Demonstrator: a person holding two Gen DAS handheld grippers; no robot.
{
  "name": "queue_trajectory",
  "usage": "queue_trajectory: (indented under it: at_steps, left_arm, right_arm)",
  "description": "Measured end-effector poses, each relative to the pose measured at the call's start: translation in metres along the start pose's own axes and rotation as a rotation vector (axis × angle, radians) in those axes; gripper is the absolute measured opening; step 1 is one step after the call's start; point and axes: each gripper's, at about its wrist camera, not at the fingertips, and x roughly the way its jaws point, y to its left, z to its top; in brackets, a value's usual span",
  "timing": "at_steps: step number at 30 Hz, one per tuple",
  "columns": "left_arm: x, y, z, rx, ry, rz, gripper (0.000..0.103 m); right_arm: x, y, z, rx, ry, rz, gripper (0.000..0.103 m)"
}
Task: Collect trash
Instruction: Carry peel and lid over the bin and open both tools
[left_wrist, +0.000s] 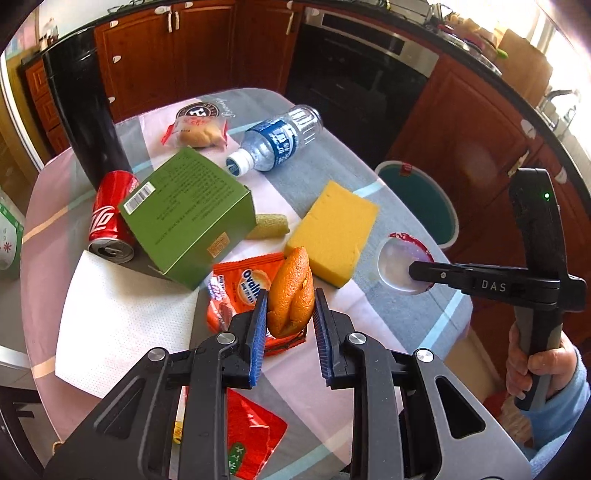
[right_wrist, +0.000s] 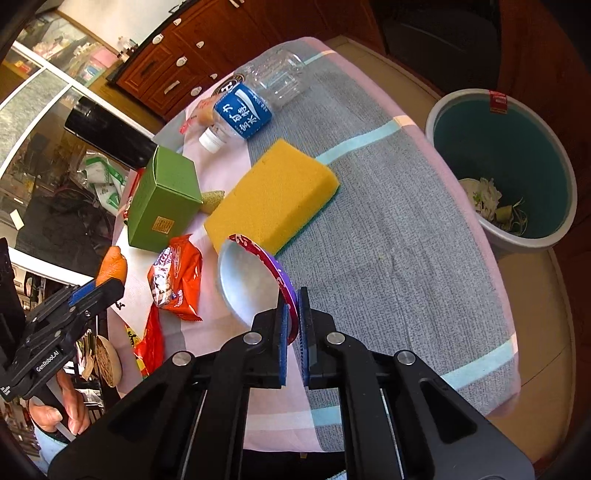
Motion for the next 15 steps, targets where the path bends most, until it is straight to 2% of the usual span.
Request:
queue_trajectory:
  at_steps: [5, 15]
  left_arm:
    - [0.018, -0.035, 0.022, 0.034, 0.011, -0.026, 0.025]
    - [0.068, -0.126, 0.070, 0.160, 0.034, -0.084, 0.025]
  right_arm:
    - [-0.018, -0.029, 0.013, 0.043, -0.047, -0.007, 0.005]
    - [-0.070, -0.134, 0.043, 0.203, -0.169, -0.057, 0.005]
